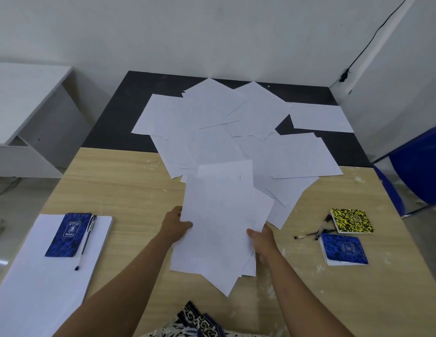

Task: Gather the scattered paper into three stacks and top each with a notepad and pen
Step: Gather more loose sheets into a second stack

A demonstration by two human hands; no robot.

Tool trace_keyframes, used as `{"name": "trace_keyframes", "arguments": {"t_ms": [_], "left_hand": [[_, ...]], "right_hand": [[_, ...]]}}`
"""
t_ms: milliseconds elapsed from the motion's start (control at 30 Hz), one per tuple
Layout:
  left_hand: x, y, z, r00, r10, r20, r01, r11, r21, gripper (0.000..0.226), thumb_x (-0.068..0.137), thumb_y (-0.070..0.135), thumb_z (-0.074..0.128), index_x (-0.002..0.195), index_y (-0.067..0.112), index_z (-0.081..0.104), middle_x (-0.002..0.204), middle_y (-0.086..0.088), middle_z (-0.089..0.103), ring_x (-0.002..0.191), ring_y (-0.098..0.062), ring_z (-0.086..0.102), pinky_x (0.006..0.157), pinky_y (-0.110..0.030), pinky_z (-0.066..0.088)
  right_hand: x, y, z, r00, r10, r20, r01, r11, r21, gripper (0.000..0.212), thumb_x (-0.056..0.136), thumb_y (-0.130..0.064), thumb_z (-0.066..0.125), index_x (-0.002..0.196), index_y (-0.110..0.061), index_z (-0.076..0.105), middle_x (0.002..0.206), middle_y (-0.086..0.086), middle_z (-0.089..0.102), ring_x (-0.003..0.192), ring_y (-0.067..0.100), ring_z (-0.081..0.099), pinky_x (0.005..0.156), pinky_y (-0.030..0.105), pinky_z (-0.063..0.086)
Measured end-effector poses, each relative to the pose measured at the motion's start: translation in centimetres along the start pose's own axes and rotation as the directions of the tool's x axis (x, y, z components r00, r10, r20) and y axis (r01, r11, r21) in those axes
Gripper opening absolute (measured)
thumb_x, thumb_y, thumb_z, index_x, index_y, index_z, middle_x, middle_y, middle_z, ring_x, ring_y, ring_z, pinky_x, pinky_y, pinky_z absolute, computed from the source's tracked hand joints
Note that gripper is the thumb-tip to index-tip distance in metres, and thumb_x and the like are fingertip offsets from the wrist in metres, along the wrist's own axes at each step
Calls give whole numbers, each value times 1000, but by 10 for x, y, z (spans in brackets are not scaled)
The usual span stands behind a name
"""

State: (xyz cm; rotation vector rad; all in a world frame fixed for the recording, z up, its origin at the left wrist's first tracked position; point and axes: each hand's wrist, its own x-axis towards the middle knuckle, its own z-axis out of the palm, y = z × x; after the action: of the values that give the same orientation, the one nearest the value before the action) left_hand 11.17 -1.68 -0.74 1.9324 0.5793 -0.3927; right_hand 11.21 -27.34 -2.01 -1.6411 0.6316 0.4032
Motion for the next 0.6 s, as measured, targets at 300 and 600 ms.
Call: {"name": "trace_keyframes", "arguments": {"t_ms": [300,600], "left_hand": [[2,35,-27,996,25,-88,-54,936,-347,49,75,1,76,120,3,57,113,-10,63,95,-27,62,76,-34,50],[-7,71,-31,938,297,-177,-340,886,-315,38,77,-1,69,114,7,64,106,-5,70,92,-18,66,73,-31,51]], "right_hand": [[-12,-50,-6,990,-140,31,137,987,84,24,91,-1,59,112,-12,59,112,9,64,100,26,61,92,38,49],[-47,-96,18,924,-378,-55,382,919,103,25,92,-2,54,108,-22,54,103,-7,63,97,14,58,86,26,41]]}}
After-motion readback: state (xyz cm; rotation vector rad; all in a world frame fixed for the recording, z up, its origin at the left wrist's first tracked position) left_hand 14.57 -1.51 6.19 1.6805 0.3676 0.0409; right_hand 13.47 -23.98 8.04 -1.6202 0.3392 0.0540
